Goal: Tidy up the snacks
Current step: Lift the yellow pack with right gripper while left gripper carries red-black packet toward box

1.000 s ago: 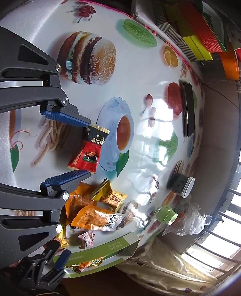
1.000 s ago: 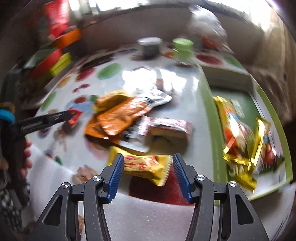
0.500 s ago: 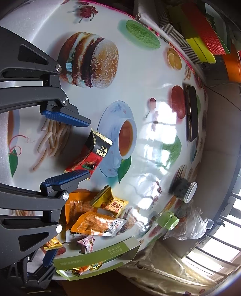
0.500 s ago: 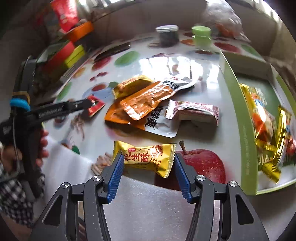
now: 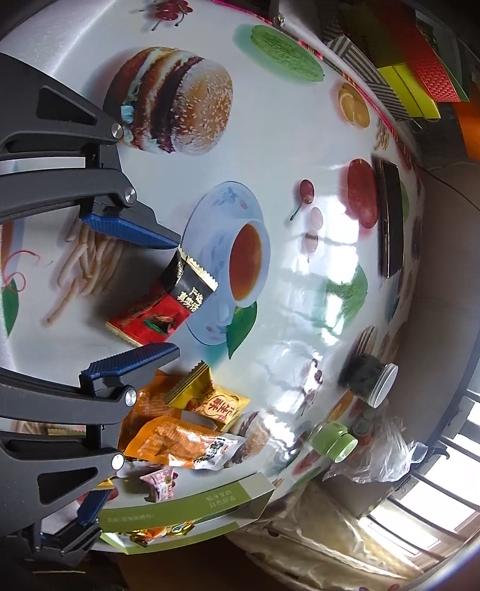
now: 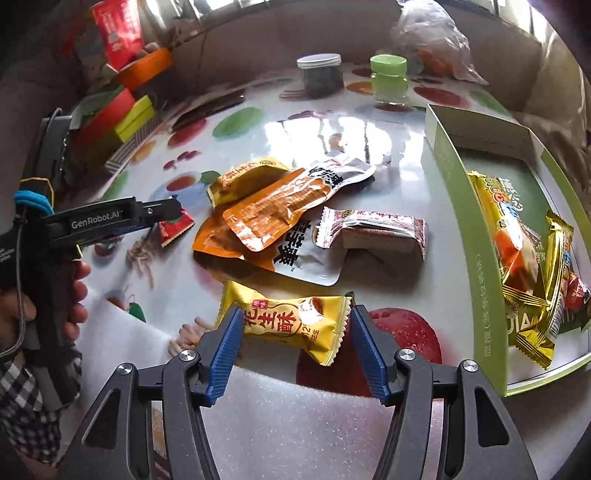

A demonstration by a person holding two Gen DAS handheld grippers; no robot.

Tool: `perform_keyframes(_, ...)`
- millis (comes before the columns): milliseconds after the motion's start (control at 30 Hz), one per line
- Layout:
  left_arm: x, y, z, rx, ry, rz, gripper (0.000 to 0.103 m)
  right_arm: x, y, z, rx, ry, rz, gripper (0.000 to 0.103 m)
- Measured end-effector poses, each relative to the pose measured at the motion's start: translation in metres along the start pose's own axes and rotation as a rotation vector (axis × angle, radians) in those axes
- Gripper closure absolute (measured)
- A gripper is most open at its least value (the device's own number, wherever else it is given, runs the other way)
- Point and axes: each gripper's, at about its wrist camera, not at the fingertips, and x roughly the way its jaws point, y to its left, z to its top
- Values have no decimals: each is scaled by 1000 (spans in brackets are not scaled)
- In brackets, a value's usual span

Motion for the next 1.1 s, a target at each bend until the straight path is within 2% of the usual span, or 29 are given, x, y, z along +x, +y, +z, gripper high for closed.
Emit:
perform_keyframes(100, 1, 0, 1, -8, -14, 4, 49, -1, 0, -1, 10, -10, -5, 51)
perform_keyframes(233, 2, -5, -1, 19, -25, 38, 52, -4, -2, -3, 25, -29, 4, 55)
perform_keyframes(267, 2, -6, -2, 30, -28, 48, 58, -6, -3, -4, 30, -36, 5, 58)
perform_keyframes(300, 2, -6, -2, 35, -30, 48, 64, -7, -4, -4, 33, -45, 7, 66)
perform_keyframes(333, 1, -5, -3, 36, -33, 43, 66, -10, -4, -4, 37, -60, 10, 68)
perform_keyframes(367, 1, -4, -3, 35, -33, 38, 73, -12, -5, -4, 41, -67, 15, 74)
perform_keyframes(400, 0, -4, -4, 37, -32, 32, 75, -14, -6, -4, 47, -77, 20, 75)
perform_keyframes(533, -1, -4, -6, 48, -35, 25, 77, -16, -8, -5, 60, -82, 35, 79)
perform_keyframes(600, -2, -4, -7, 55, -34, 21, 78, -19, -9, -5, 69, -98, 52, 86)
perform_keyframes(700, -5, -6, -8, 63, -38, 13, 79, -23, -10, -5, 72, -111, 63, 89)
perform_keyframes(733, -6, -6, -8, 66, -42, 10, 79, -23, -11, -5, 76, -112, 65, 93)
perform_keyframes(767, -8, -7, -9, 67, -47, 6, 79, -23, -12, -6, 79, -112, 57, 102)
perform_keyframes(933, -16, -6, -8, 61, -62, 2, 79, -22, -20, -8, 120, -112, 78, 102)
perform_keyframes(1100, -22, -9, -9, 67, -74, -8, 79, -28, -25, -9, 133, -129, 61, 102)
